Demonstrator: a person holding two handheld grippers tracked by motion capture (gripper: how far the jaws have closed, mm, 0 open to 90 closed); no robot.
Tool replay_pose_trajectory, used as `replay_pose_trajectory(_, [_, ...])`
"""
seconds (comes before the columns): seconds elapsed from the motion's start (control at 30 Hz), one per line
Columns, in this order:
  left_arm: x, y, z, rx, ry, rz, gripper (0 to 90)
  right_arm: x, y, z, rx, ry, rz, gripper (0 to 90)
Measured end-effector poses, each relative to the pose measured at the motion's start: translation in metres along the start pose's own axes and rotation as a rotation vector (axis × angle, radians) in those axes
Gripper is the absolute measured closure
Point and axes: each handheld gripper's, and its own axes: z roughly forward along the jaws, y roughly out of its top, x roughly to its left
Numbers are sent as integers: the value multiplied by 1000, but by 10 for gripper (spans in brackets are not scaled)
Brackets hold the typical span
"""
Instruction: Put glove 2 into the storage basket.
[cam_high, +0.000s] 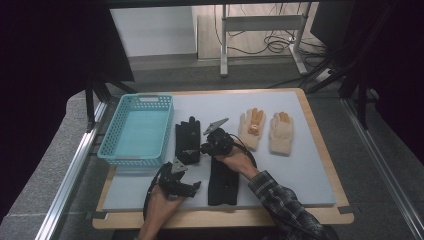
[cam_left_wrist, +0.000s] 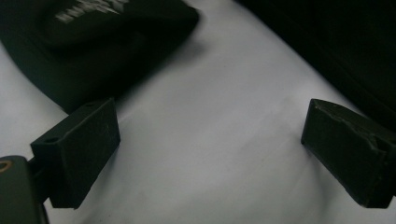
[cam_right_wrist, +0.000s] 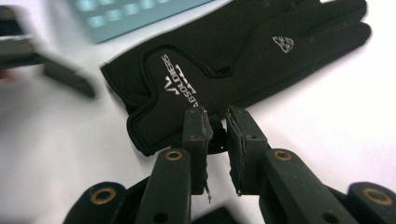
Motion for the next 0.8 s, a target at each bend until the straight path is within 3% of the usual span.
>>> replay_pose_trajectory(0.03, [0, 0, 0, 0, 0, -1, 46, 1, -3, -6, -7, 20, 1, 720])
replay_pose_trajectory(0.2, [0, 0, 0, -1, 0, -1, 47, -7, 4, -12, -68, -23, 44, 562])
replay_pose_trajectory(0.6, [0, 0, 0, -5, -1, -5, 47, -18, 38, 57, -27, -95, 14, 397])
replay_pose_trajectory(0.67, [0, 0, 0, -5, -1, -4, 47, -20, 41, 66, 13, -99, 24, 454])
replay_pose_trajectory(0.73, [0, 0, 0, -4, -2, -4, 47, -20, 42, 68, 11, -81, 61, 555])
replay_pose_trajectory(0.8, [0, 0, 0, -4, -2, -4, 47, -20, 41, 66, 6, -61, 89, 735])
